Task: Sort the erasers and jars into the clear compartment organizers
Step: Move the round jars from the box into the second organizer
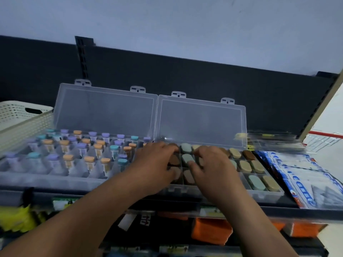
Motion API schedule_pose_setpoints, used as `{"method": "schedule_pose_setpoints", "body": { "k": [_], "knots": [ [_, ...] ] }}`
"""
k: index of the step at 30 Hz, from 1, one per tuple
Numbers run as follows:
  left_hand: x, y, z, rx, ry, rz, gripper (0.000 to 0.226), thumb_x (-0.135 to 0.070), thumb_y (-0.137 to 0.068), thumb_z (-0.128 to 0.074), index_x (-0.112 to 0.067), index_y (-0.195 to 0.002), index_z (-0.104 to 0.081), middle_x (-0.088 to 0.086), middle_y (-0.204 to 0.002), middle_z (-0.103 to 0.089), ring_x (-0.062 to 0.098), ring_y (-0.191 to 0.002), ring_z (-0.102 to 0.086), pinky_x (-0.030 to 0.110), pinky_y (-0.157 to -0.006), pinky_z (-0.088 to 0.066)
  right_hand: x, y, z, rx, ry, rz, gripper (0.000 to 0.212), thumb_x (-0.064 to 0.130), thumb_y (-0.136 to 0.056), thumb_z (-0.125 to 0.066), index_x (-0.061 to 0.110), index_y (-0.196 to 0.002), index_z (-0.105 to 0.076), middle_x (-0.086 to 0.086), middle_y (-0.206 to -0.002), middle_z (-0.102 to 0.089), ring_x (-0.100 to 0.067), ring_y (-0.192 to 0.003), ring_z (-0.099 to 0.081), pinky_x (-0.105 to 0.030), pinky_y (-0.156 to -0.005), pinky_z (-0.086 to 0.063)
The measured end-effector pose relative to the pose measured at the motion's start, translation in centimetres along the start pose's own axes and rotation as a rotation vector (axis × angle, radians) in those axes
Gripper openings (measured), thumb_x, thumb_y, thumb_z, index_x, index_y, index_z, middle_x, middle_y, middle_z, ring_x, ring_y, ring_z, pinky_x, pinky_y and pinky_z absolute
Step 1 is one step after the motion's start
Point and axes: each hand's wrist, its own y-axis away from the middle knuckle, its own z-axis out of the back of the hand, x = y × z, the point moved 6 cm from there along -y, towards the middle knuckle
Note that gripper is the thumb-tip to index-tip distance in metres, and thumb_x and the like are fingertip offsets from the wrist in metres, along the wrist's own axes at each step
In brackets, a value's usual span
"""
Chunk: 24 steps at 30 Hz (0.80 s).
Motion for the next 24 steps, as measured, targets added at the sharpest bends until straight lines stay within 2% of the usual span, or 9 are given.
{"method": "schedule_pose_setpoints", "body": {
  "k": [3,5,8,12,17,24],
  "knots": [
    [2.9,2.2,3.2,-0.125,-0.123,-0.006,0.056,-0.045,-0.082,-0.054,-0.028,-0.135,-0.046,-0.004,-0.137,-0.047,0.021,-0.128,-0.041,0.037,-0.106,-0.032,4.5,-0.6,-1.0,-0.007,0.078,0.133,0.038,0.039,-0.094,-0.052,0.024,-0.128,-0.055,0.001,-0.126,-0.055,-0.019,-0.116,-0.048,-0.031,-0.099,-0.035],
    [5.7,4.4,5.6,-0.192,-0.212,0.036,0.071,-0.052,-0.077,-0.043,-0.021,-0.141,-0.042,0.004,-0.147,-0.041,0.026,-0.136,-0.035,0.038,-0.110,-0.025,8.1,-1.0,-2.3,0.024,0.137,0.210,0.049,0.041,-0.094,-0.051,0.023,-0.139,-0.046,-0.002,-0.143,-0.045,-0.022,-0.132,-0.038,-0.033,-0.110,-0.026],
    [10.8,8.2,8.9,-0.216,-0.342,0.136,0.074,-0.058,-0.084,-0.046,-0.022,-0.147,-0.031,0.006,-0.155,-0.026,0.026,-0.144,-0.022,0.040,-0.113,-0.017,13.8,-1.3,-4.7,0.098,0.160,0.272,0.060,0.047,-0.095,-0.046,0.026,-0.149,-0.030,-0.003,-0.156,-0.028,-0.024,-0.144,-0.022,-0.040,-0.117,-0.020],
    [17.4,14.2,14.0,-0.238,-0.424,0.241,0.075,-0.062,-0.087,-0.046,-0.025,-0.149,-0.024,0.002,-0.156,-0.024,0.022,-0.144,-0.017,0.040,-0.114,-0.016,22.7,-0.8,-7.9,0.191,0.143,0.349,0.064,0.052,-0.096,-0.041,0.029,-0.152,-0.020,-0.001,-0.161,-0.015,-0.023,-0.148,-0.011,-0.042,-0.119,-0.014],
    [25.7,21.9,20.1,-0.194,-0.466,0.384,0.075,-0.060,-0.090,-0.042,-0.027,-0.150,-0.013,0.001,-0.159,-0.012,0.021,-0.146,-0.007,0.042,-0.117,-0.009,34.8,0.4,-11.8,0.223,0.104,0.458,0.064,0.051,-0.096,-0.043,0.030,-0.152,-0.020,0.002,-0.161,-0.014,-0.021,-0.148,-0.009,-0.041,-0.119,-0.013],
    [34.8,32.1,26.6,-0.201,-0.463,0.526,0.073,-0.060,-0.090,-0.042,-0.028,-0.150,-0.014,-0.004,-0.155,-0.019,0.017,-0.144,-0.011,0.038,-0.116,-0.009,49.4,2.2,-16.9,0.301,0.059,0.604,0.064,0.051,-0.096,-0.042,0.029,-0.152,-0.019,0.003,-0.161,-0.012,-0.019,-0.148,-0.007,-0.040,-0.120,-0.011]
  ]
}}
